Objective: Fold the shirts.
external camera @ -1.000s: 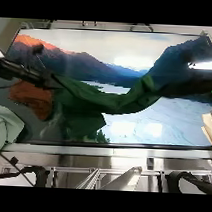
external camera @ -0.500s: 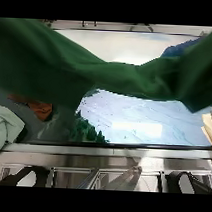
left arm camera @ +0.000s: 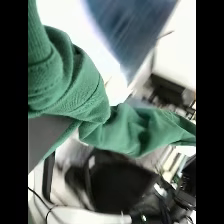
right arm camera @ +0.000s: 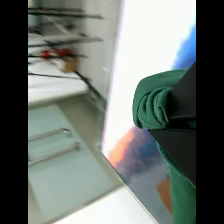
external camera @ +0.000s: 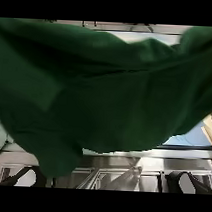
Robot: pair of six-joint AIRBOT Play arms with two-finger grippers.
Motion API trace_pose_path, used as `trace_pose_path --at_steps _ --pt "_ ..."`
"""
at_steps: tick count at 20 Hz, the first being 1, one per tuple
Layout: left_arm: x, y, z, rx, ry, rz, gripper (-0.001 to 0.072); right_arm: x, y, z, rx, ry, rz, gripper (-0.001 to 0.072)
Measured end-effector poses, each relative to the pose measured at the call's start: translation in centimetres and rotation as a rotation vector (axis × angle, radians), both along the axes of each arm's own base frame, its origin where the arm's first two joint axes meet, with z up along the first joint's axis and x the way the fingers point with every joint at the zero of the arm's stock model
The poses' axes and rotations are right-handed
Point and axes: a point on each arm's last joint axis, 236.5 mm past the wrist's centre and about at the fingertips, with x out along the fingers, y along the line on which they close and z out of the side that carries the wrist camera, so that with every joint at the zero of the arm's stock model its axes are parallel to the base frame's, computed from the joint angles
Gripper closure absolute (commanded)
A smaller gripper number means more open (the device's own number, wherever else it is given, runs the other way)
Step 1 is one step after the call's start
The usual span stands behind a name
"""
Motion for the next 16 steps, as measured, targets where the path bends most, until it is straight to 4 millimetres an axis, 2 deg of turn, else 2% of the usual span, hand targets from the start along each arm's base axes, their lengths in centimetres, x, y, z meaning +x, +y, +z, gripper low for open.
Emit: trace_pose_path --at_steps 2,4,5,6,7,8,9,10,12,13,15,16 --pt "5.4 -0.9 -7.7 0.011 0.248 -0.058 0.0676 4.7 -0.6 -7.7 0.079 0.215 0.05 0.0689" --pt "9.9 -2.6 -15.9 0.031 0.471 -0.117 0.0664 9.4 -0.6 -16.7 0.125 0.412 0.048 0.0678" --pt "11.8 -3.3 -20.0 0.041 0.574 -0.14 0.0457 11.4 -0.6 -21.0 0.137 0.492 0.031 0.061" --pt "13.4 -4.0 -24.1 0.045 0.676 -0.172 0.0395 13.2 -0.6 -25.1 0.143 0.563 0.009 0.0403" --pt "14.7 -4.4 -27.4 0.036 0.755 -0.198 0.0395 14.9 -0.7 -29.2 0.144 0.629 -0.015 0.0327" --pt "16.0 -4.6 -30.8 0.021 0.842 -0.219 0.0395 16.2 -0.9 -32.4 0.148 0.679 -0.037 0.0326" --pt "17.3 -4.4 -33.2 -0.015 0.91 -0.234 0.0395 17.3 -1.3 -35.3 0.15 0.722 -0.059 0.0325" --pt "18.6 -4.1 -34.7 -0.077 0.961 -0.244 0.0397 18.2 -1.6 -37.2 0.15 0.749 -0.072 0.0325" --pt "21.4 -2.6 -36.3 -0.212 1.017 -0.241 0.0518 19.5 -2.6 -39.1 0.15 0.765 -0.099 0.0325" --pt "22.4 -1.4 -36.4 -0.265 1.017 -0.238 0.0606 19.9 -3.3 -39.3 0.153 0.764 -0.112 0.0325" --pt "23.5 0.8 -35.8 -0.312 0.999 -0.223 0.062 19.9 -4.9 -38.9 0.156 0.76 -0.122 0.0326" --pt "23.4 1.7 -35.5 -0.295 0.986 -0.216 0.0711 19.4 -5.5 -38.8 0.148 0.768 -0.114 0.033"
